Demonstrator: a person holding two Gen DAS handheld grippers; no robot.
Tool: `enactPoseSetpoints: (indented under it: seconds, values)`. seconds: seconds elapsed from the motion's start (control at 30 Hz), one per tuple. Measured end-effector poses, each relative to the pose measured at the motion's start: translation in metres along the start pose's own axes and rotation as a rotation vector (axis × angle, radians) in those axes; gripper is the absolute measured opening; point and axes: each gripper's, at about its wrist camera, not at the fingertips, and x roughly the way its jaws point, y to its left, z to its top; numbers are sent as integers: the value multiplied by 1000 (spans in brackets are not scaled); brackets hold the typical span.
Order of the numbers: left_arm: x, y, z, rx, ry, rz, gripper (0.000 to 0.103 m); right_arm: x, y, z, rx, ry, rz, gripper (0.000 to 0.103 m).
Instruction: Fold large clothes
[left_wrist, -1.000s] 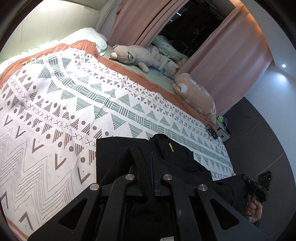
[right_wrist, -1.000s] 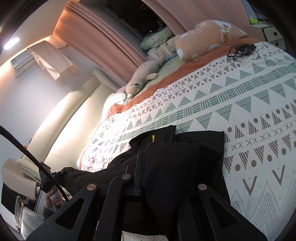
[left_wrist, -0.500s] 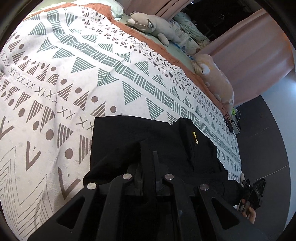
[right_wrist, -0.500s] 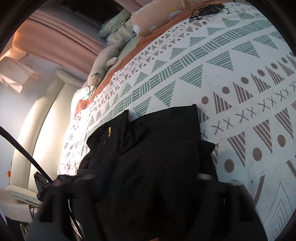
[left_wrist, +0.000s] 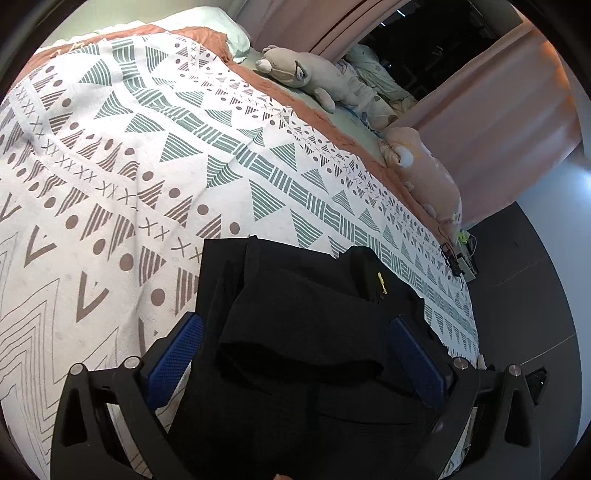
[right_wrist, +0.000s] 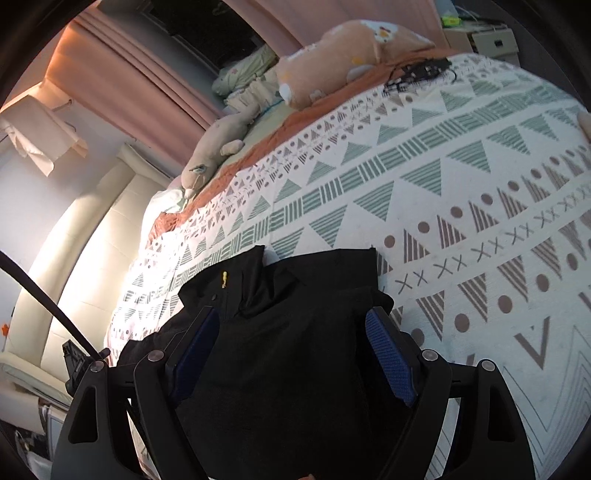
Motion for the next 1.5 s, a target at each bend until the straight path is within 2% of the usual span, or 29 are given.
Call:
enactPoseSetpoints:
  seconds: [0.13, 0.23, 0.53, 0.7, 0.93, 1.1, 1.23, 1.37, 1.4, 1.5]
  values:
    - [-22, 3, -10, 17, -27, 1, 103, -21, 22, -17, -75, -5, -1, 80]
    - [-38, 9, -22, 27, -45, 1, 103, -20, 46, -32, -137, 32, 4, 80]
    - [-67, 33, -53, 8, -66, 2, 103, 35, 123, -87, -284, 220, 23, 80]
    - [-75, 46, -69, -8, -73, 14, 103, 72, 161, -118, -357, 334, 6, 80]
    - [-74, 61, -90, -35, -57, 33, 101, 123, 185, -139, -435, 456, -100, 80]
    - [-78, 71, -102, -58, -64, 31, 101, 156, 191, -136, -493, 496, -225, 80]
    - [-83, 78, -109, -80, -75, 29, 101, 180, 196, -124, -547, 494, -324, 80]
    - [-86, 86, -112, -98, -80, 42, 101, 201, 202, -109, -580, 479, -394, 80]
    - [-86, 88, -112, -104, -80, 46, 101, 205, 202, -102, -581, 471, -407, 76]
    - [-86, 94, -111, -121, -81, 54, 101, 215, 201, -77, -564, 443, -418, 74]
